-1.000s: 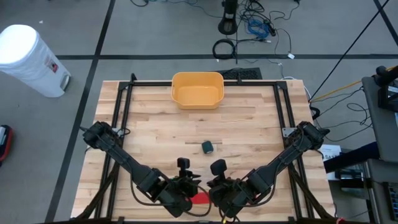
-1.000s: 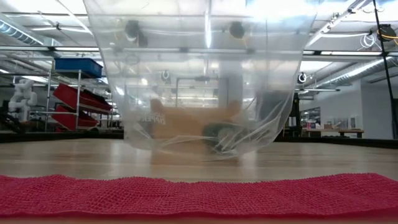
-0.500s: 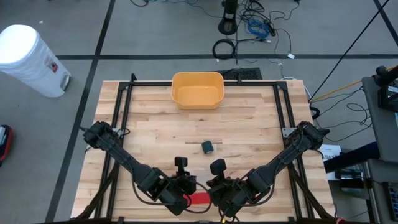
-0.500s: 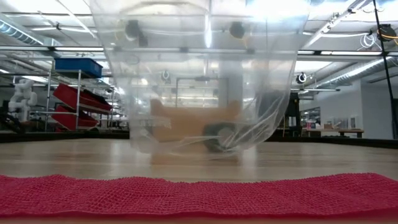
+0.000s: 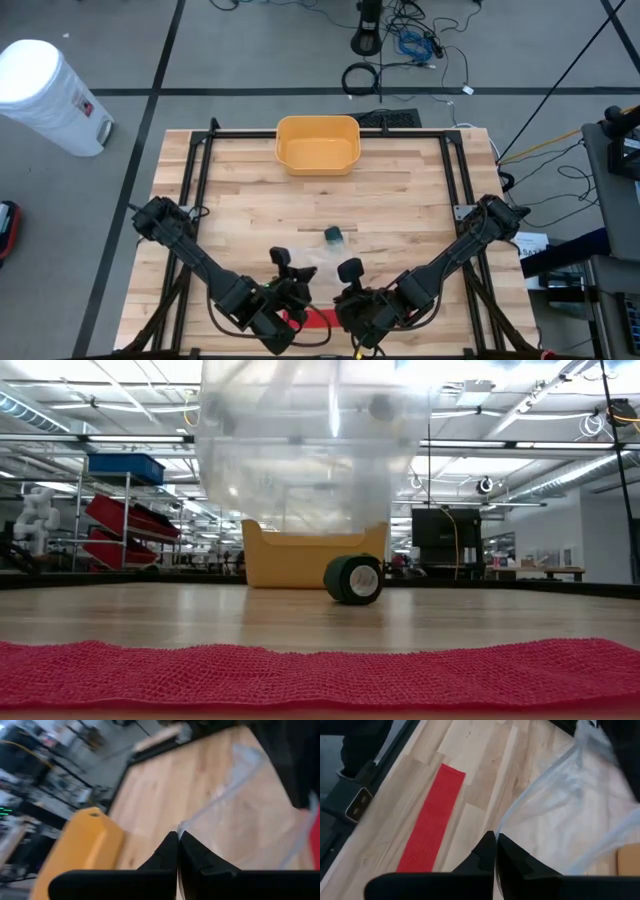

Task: Roll bandage
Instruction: Open the transparent zip bag

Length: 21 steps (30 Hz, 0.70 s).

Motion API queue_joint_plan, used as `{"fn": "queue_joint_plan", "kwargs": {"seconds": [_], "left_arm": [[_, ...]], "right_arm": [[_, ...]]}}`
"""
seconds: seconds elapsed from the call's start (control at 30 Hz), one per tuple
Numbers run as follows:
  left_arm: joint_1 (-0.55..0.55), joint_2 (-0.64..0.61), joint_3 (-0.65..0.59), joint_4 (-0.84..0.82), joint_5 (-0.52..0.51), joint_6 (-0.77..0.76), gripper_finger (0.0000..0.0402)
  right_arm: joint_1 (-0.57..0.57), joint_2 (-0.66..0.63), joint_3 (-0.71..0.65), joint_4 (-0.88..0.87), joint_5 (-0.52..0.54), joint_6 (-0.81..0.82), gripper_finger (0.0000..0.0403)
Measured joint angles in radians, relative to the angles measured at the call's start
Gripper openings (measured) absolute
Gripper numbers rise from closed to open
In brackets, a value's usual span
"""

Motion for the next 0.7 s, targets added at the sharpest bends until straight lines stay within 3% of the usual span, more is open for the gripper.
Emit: {"fn": "queue_joint_plan", "kwargs": {"seconds": [0.13,0.37,0.7], "left_arm": [[-0.021,0.0,0.0,-0.001,-0.075,-0.002,0.0004],[-0.035,0.0,0.0,-0.027,-0.061,-0.079,0.0004],[-0.032,0.0,0.0,-0.488,-0.036,-0.496,0.0003]], "right_arm": [[-0.017,0.0,0.0,0.0,-0.002,0.04,0.0],[-0.062,0.003,-0.006,0.005,-0.004,0.132,0.0011],[-0.112,0.059,-0.028,0.009,-0.023,0.114,0.0057]]}}
